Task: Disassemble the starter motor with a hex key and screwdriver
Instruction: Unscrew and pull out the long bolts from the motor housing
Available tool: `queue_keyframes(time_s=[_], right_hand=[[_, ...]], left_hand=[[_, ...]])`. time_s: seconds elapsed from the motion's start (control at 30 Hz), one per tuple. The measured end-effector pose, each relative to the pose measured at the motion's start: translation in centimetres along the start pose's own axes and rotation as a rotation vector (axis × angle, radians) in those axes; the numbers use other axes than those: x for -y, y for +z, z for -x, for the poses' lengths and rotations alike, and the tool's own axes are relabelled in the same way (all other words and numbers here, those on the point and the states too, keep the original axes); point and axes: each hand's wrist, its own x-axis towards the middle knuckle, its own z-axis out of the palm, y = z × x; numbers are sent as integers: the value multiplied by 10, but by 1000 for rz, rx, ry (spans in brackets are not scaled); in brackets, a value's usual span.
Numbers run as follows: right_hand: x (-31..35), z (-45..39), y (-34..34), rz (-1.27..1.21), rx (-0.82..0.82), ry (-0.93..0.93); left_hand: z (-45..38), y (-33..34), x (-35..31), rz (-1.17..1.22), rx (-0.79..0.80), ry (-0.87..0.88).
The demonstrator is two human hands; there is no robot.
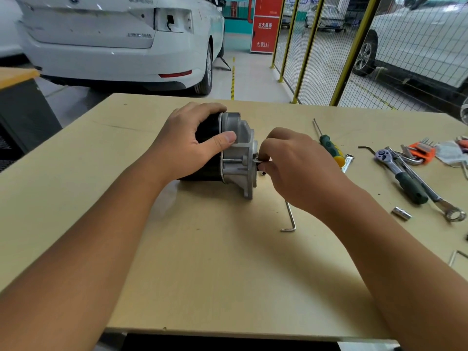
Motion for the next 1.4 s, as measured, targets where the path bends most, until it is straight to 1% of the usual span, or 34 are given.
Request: queue_keyframes(time_s=[0.13, 0.23, 0.33, 0.47, 0.67, 0.77, 0.9, 1.07, 1.4], right_hand=[[-2, 0, 3, -18, -18, -2], [-4, 0, 4, -100, -59, -12], [-4, 1, 5, -134, -76, 22], [-3, 0, 7, -128, -33, 39], [-1, 0, 5, -41, -63, 28], [-2, 1, 4, -31, -63, 21], [-4, 2, 4, -103, -50, 5], [-4, 2, 7, -155, -98, 34], [-6, 2, 3, -160, -48, 42]], left_hand=[[0, 0, 0, -5, 1, 1], [0, 1, 1, 53, -13, -15], [-1, 1, 2, 94, -13, -36], [-1, 0, 0, 106, -4, -47], [0, 0, -2, 104, -6, -56], [0, 0, -2, 71, -2, -41], [2, -2, -3, 15, 10, -31], [2, -1, -1, -34, 15, -21], [0, 0, 6, -108, 1, 21]])
